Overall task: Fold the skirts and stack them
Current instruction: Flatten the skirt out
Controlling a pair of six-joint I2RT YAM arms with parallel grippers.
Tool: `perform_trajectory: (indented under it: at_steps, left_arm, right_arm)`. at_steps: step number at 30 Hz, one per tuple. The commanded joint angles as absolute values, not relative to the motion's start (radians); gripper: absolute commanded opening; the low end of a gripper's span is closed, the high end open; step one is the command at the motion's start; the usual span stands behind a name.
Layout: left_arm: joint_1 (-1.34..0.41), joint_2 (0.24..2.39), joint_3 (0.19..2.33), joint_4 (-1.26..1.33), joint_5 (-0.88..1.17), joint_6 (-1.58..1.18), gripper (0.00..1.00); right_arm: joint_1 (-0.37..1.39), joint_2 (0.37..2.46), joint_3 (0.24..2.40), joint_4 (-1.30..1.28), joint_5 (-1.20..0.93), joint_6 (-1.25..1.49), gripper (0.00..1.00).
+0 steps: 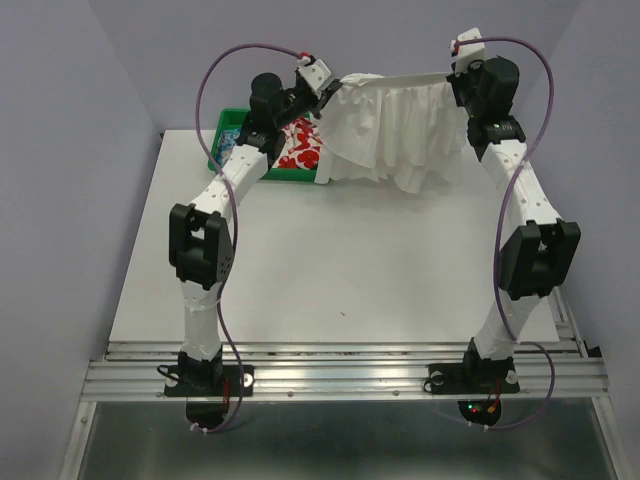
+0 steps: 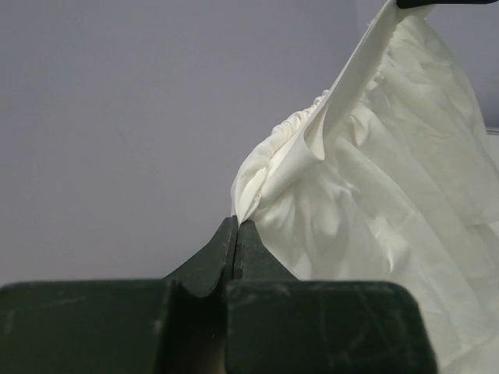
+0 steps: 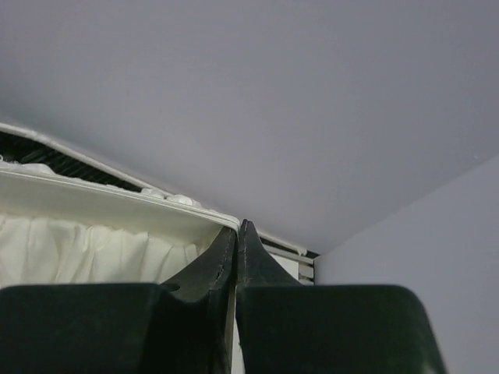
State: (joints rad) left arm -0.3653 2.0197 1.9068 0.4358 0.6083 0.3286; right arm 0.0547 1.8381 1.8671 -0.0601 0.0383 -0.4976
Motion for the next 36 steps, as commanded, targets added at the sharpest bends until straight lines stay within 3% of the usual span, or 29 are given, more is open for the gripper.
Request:
perform_trajectory:
  at_steps: [1,4,10,13,14,22,26,36]
  left_arm:
    - [-0.325,2.153,2.151,0.601,0.483,0.325,0.00]
    - [-0.337,2.218,2.250,0.615,0.476,0.386,0.00]
    - [-0.364,2.289,2.244,0.765,0.436,0.483,0.00]
    - [-0.365,2.299,2.214,0.798,0.454,0.498,0.00]
    - [-0.365,2.287,2.191,0.798,0.481,0.509,0.00]
    - [-0.390,2.157,1.713,0.746,0.626,0.813,0.00]
    - [-0.400,2.090,1.548,0.721,0.637,0.905,0.00]
    - [-0.402,1.933,1.299,0.698,0.580,0.963,0.00]
  right_arm:
    - [-0.026,1.923,1.977,0.135,0.279,-0.532,0.01]
    - [-0.035,1.980,2.035,0.193,0.305,-0.528,0.01]
    - [-0.044,2.011,2.014,0.305,0.325,-0.546,0.01]
    - [-0.054,1.984,1.921,0.397,0.318,-0.545,0.01]
    - [-0.054,1.938,1.791,0.484,0.283,-0.569,0.01]
    - [-0.054,1.757,1.135,0.664,-0.032,-0.787,0.01]
    - [-0.054,1.717,0.923,0.745,-0.100,-0.850,0.01]
    - [-0.054,1.578,0.874,0.526,-0.196,-0.828,0.01]
